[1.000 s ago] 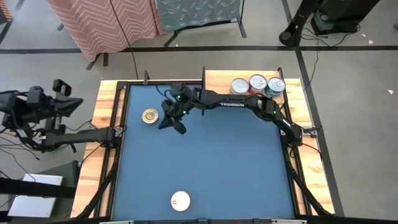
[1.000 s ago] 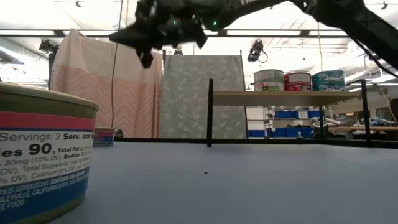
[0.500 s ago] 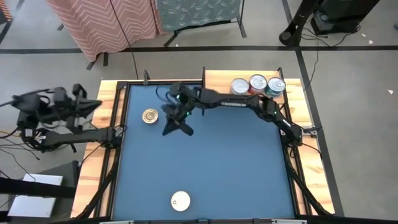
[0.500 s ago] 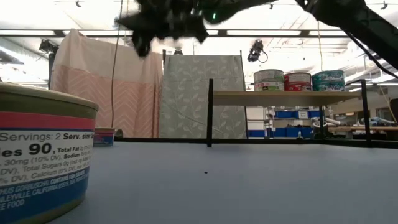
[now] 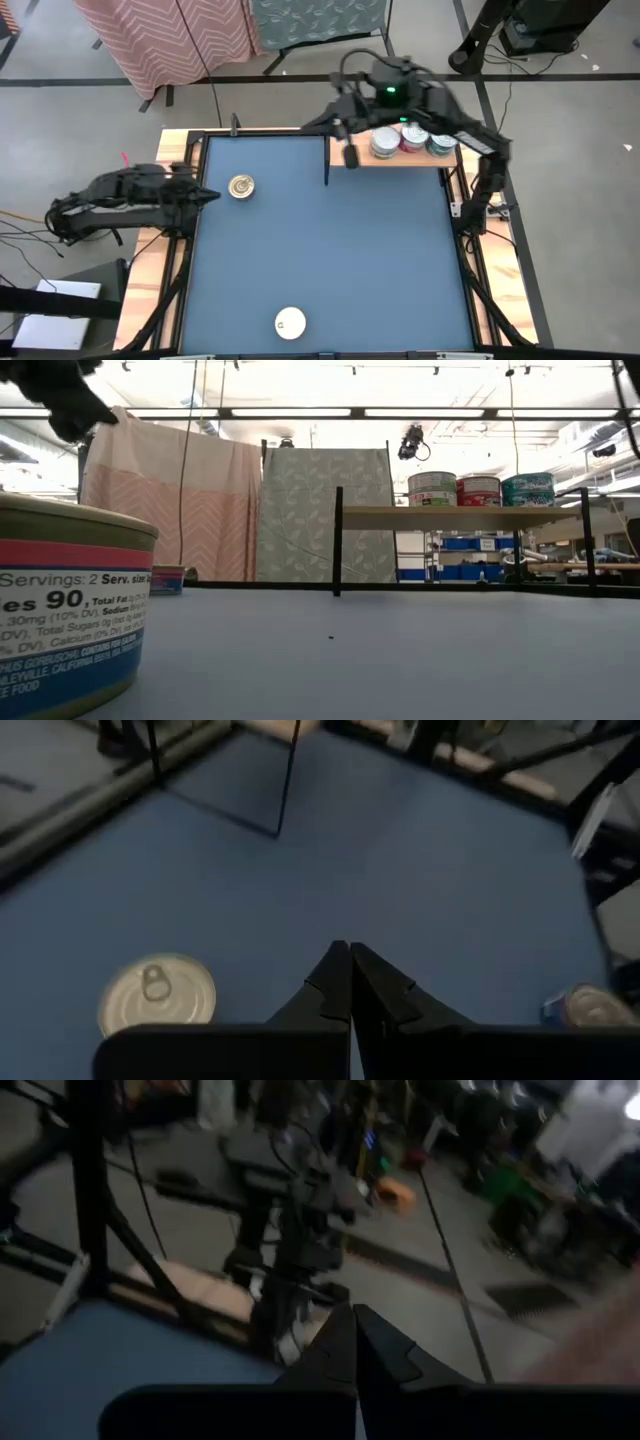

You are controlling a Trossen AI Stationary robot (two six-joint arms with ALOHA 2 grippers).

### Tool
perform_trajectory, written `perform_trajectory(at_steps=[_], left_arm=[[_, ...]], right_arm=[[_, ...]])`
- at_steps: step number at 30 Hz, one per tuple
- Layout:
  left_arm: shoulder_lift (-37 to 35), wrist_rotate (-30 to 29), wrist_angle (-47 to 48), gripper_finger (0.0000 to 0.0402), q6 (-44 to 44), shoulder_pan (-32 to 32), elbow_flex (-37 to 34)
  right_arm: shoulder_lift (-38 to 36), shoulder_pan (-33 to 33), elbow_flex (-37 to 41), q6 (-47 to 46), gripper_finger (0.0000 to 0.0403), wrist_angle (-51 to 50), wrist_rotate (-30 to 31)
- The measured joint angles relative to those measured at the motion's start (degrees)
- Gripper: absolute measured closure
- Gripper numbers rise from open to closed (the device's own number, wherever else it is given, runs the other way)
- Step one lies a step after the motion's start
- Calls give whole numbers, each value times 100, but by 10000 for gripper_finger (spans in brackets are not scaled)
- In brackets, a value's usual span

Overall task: Stack canned seafood by type on shelf
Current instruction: Put the top blue-pink tuna can on the shelf

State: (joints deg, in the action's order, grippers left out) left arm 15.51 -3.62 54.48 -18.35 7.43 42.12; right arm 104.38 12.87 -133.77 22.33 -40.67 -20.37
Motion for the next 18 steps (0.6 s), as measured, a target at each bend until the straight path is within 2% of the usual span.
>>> perform_trajectory(at_steps=[6,12,18], left_arm=[[66,-165,-334,398,-286,6,-773],[329,-739,-418,398,-932,6,-823],[972,-696,-599,398,-1709,6,-830]], right_arm=[[-419,-161,2,-20,399,-1040,900],[-570,-355,6,-153,398,-1283,871],[-560,-477,6,-157,398,-1286,875]])
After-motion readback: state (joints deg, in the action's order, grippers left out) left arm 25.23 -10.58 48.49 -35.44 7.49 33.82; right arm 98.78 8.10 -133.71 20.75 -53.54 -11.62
